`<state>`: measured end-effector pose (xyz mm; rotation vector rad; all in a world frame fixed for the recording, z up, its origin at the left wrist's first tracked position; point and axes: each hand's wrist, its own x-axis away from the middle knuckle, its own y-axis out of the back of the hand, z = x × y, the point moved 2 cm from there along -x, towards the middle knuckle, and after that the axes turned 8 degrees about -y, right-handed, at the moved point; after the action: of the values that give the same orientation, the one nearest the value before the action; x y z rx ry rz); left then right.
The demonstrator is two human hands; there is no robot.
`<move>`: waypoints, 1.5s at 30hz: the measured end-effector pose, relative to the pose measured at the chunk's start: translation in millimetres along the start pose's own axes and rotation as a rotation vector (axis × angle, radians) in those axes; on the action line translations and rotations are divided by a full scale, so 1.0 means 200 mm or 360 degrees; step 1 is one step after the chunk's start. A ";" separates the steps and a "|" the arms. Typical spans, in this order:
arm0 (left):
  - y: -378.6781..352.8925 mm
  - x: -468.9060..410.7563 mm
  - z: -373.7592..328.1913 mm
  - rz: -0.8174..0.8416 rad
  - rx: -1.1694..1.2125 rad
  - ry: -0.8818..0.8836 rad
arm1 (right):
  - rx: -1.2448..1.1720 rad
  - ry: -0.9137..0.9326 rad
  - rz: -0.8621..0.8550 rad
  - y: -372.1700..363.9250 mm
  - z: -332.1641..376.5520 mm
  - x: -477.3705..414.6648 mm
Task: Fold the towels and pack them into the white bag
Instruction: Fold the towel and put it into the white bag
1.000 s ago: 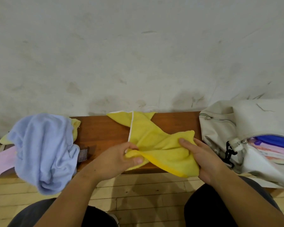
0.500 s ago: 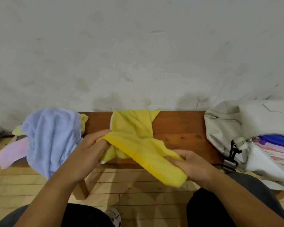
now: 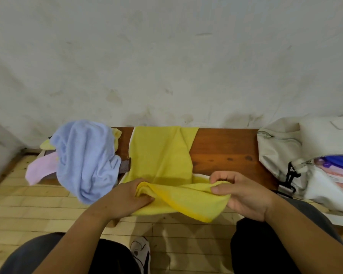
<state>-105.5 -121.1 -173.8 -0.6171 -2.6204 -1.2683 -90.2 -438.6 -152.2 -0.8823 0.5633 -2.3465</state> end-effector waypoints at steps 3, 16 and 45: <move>-0.05 -0.04 -0.04 0.0090 -0.0015 -0.0031 | -0.0071 0.0040 0.0184 -0.03 0.00 0.06; -0.19 -0.20 -0.11 0.0324 0.0057 -0.0171 | -0.0196 0.0523 -0.0362 0.19 0.08 0.28; -0.04 0.13 -0.05 -0.0265 0.0328 0.0010 | 0.0264 -0.0643 -0.0147 0.22 -0.45 0.40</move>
<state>-131.9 -125.8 -165.3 -0.3672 -2.7983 -1.0177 -186.4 -506.3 -201.7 -1.2803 0.1630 -2.1680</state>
